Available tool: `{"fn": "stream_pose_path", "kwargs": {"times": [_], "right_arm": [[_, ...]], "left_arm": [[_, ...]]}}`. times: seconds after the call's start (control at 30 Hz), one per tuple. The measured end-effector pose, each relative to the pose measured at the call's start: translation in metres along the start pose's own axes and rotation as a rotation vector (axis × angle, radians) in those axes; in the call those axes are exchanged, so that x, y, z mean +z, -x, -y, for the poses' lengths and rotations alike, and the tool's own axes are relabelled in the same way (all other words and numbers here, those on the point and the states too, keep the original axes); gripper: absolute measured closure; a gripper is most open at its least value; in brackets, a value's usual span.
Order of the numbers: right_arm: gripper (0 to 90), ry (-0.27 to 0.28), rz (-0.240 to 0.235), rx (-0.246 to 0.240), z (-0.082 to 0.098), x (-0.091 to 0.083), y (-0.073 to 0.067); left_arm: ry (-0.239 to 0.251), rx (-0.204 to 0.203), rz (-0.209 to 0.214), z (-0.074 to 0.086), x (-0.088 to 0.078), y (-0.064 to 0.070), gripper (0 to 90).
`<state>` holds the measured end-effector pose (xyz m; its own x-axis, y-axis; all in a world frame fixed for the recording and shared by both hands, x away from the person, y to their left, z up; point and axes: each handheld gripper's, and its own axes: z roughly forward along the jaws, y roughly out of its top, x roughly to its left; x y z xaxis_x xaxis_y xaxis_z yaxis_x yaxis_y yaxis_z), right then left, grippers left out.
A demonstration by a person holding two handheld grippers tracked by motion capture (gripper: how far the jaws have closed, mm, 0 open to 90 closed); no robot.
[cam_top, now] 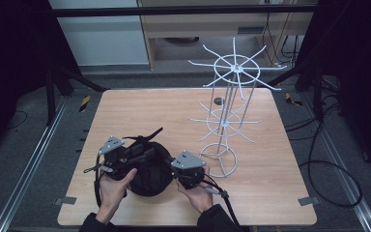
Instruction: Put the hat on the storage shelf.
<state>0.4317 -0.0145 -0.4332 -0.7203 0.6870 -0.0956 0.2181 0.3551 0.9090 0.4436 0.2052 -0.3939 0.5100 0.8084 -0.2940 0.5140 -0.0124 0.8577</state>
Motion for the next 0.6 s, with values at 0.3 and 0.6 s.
{"fn": "stream_pose_path", "kwargs": {"times": [0.3, 0.6], "right_arm": [[84.7, 0.005, -0.011, -0.012, 0.001, 0.002, -0.003], [84.7, 0.023, -0.049, -0.031, 0.001, 0.002, -0.007]], "left_arm": [[-0.016, -0.012, -0.033, -0.001, 0.017, 0.009, 38.1], [-0.022, -0.021, -0.05, 0.003, 0.021, 0.007, 43.8]]}}
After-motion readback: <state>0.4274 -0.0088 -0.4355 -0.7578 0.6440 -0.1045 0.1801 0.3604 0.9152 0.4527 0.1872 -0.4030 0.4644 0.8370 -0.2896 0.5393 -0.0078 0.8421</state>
